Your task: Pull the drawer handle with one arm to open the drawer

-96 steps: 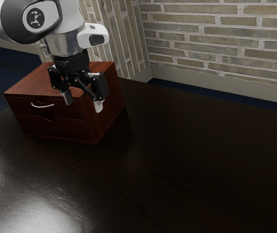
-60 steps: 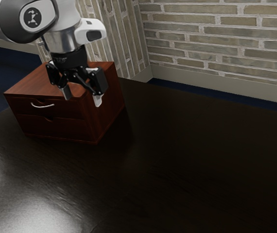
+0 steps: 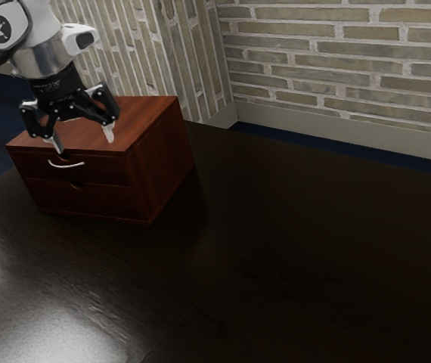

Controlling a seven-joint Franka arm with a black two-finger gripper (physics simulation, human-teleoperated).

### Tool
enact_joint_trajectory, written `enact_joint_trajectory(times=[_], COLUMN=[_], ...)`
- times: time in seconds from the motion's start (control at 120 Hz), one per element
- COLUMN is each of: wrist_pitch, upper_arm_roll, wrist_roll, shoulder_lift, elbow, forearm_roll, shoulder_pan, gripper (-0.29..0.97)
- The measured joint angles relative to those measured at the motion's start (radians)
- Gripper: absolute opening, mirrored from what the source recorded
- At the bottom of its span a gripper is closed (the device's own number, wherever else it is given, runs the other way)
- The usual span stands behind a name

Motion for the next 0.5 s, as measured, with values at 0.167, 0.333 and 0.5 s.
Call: enact_joint_trajectory(times=[0.167, 0.333, 0.5], wrist_pitch=[0.140, 0.280, 0.396], upper_arm_roll=[0.095, 0.185, 0.212], wrist_roll=[-0.089, -0.161, -0.213], shoulder_lift=[-0.024, -0.020, -0.018], elbow=[-0.090, -0.177, -0.229], forearm_roll=[-0.115, -0.232, -0.305], shoulder_pan=[0.026, 0.047, 0.101], gripper=[0.66, 0.63, 0.62])
